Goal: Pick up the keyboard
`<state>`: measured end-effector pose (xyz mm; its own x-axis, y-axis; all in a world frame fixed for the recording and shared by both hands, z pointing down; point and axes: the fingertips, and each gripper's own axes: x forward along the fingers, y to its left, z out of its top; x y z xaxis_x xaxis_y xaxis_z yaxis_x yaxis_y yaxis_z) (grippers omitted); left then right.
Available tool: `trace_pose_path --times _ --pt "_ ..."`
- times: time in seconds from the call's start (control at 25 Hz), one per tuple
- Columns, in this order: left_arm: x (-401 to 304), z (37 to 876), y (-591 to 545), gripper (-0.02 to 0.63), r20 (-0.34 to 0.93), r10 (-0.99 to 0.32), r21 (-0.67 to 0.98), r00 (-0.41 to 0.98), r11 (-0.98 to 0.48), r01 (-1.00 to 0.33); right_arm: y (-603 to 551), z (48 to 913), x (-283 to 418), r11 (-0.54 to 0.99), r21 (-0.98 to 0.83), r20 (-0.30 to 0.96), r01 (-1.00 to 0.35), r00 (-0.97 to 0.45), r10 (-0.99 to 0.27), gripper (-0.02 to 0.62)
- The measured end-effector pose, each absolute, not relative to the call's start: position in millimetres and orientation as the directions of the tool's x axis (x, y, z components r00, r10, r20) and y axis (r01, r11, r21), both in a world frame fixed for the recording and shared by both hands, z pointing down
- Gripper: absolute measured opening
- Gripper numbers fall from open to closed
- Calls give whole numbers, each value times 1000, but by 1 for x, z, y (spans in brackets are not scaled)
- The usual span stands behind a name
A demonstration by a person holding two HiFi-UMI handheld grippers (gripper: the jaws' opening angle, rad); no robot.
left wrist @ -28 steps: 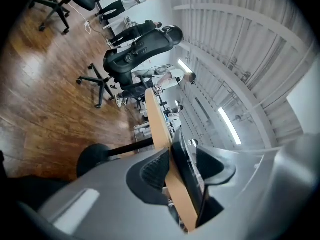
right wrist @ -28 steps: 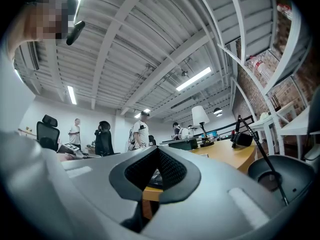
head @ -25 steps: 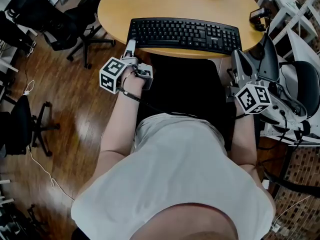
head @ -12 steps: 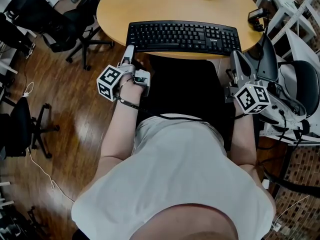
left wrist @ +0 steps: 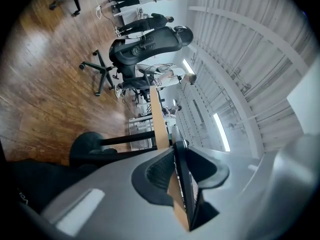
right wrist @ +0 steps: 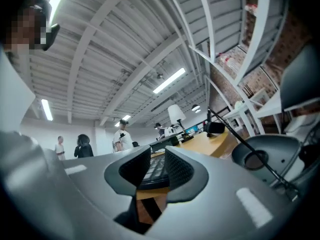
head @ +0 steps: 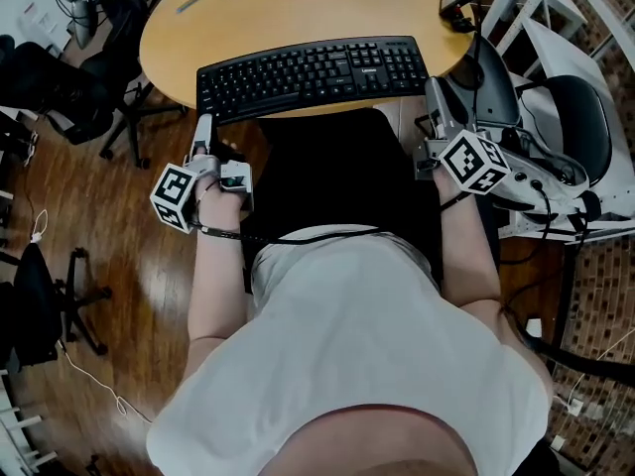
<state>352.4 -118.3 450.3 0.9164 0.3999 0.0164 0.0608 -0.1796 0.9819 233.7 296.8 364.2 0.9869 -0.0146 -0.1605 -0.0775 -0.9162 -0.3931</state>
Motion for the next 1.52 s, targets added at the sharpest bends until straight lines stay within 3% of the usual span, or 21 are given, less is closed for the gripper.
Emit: trace_pose_path --times 0.12,0.28,0.8,0.96,1.52 --pt "352 450 -113 308 20 404 981 914 -185 60 323 381 236 -853 -521 -129 -37 991 36 165" --pt "351 447 -116 308 23 406 981 914 -187 58 331 402 244 -747 -664 -91 -37 995 32 207" --pt "350 448 -109 305 18 458 981 889 -178 72 313 411 256 -590 -793 -119 -149 989 -89 187" --pt "348 448 -110 304 16 464 982 886 -174 74 313 410 256 -561 -814 -123 -151 989 -87 141" --pt "349 447 -110 304 16 458 981 889 -181 76 313 411 252 -541 -831 -110 -130 991 -70 124"
